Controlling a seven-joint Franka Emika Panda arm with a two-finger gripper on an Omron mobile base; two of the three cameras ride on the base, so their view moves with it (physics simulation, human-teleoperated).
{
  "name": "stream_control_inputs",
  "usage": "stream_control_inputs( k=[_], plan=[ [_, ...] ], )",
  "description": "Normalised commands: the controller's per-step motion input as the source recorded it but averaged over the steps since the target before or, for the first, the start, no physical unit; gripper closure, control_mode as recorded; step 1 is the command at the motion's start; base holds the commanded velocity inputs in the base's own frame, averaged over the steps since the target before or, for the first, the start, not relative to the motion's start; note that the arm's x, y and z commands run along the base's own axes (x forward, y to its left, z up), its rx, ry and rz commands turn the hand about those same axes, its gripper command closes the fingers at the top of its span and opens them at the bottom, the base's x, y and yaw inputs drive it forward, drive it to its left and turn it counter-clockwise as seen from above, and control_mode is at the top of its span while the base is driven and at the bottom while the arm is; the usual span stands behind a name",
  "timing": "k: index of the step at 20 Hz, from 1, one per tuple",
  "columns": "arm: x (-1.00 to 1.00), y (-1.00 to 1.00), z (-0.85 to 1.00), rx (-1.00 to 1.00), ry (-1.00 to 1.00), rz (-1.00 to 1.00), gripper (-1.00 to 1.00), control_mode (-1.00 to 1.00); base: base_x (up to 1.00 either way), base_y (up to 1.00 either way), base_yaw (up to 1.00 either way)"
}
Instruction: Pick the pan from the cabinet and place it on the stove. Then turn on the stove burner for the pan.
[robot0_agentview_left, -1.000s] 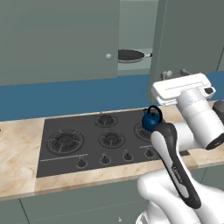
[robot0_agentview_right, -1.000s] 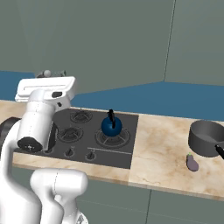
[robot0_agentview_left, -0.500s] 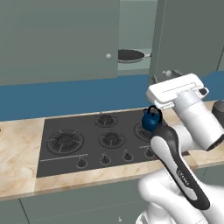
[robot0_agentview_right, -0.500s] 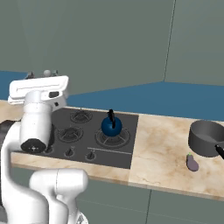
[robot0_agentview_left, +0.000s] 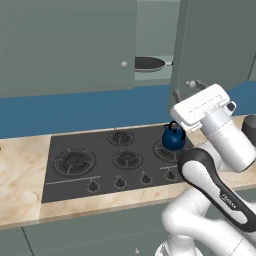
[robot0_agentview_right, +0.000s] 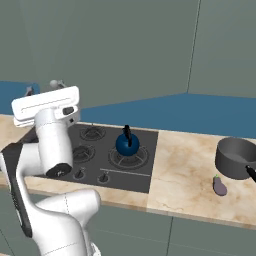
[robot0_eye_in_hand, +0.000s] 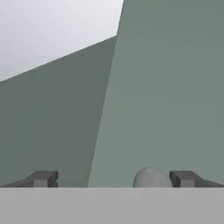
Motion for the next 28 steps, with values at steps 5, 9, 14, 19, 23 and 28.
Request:
stream_control_inputs(
  k=[5,9,14,19,23,28],
  plan=[
    [-0.61,0.49,0.12,-0.13,-0.02,-0.09,-1.0,-1.0,0.0,0.0,0.0],
    [-0.4,0.17,0.06,-0.09,-0.01,-0.1,-1.0,-1.0,0.0,0.0,0.0],
    [-0.02,-0.09,0.04,-0.03,0.06,-0.12,-1.0,-1.0,0.0,0.0,0.0],
    [-0.11,-0.35,0.08,0.0,0.05,-0.05,-1.0,-1.0,0.0,0.0,0.0],
    [-0.83,0.07,0.02,0.0,-0.06,0.01,-1.0,-1.0,0.0,0.0,0.0],
    [-0.93,0.05,0.2,-0.01,-0.17,0.02,-1.0,-1.0,0.0,0.0,0.0]
  ],
)
